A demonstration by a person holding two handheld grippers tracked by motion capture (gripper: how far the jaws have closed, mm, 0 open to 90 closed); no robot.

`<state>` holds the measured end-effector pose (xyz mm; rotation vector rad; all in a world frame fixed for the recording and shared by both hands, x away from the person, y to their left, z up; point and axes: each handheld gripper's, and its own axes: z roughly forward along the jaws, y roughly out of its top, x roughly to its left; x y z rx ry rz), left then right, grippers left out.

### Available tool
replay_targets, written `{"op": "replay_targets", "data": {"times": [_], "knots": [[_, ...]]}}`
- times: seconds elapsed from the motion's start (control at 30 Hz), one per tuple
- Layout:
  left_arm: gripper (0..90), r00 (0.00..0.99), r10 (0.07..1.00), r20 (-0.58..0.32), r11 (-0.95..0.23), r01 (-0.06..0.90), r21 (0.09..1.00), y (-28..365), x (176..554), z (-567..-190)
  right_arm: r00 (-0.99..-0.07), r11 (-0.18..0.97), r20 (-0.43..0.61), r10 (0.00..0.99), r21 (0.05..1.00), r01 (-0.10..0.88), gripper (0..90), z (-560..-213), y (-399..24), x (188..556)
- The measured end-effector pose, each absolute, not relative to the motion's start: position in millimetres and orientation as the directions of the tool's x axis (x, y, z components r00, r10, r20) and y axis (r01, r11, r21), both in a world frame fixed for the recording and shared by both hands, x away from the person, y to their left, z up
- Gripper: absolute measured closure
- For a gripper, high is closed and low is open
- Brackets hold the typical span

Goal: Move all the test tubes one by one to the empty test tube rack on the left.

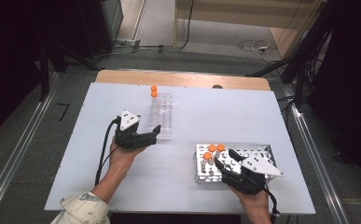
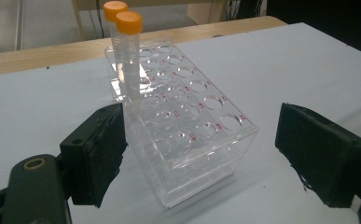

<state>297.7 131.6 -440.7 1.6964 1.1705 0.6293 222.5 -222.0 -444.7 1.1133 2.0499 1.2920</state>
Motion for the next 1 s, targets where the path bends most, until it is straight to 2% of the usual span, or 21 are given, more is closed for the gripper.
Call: {"op": "replay_targets", "data": {"times": [0.3, 1.0], "knots": [[18.1, 0.409, 0.908, -0.093, -0.099, 0.426, 0.899, 131, 298, -442, -0.541, 0.254, 0.002, 0.841, 0.881, 0.398, 57.9, -455, -214, 233], [18.9, 0.418, 0.903, -0.097, -0.104, 0.431, 0.896, 128, 298, -443, -0.523, 0.269, -0.007, 0.852, 0.864, 0.426, 71.3, -461, -206, 240]]}}
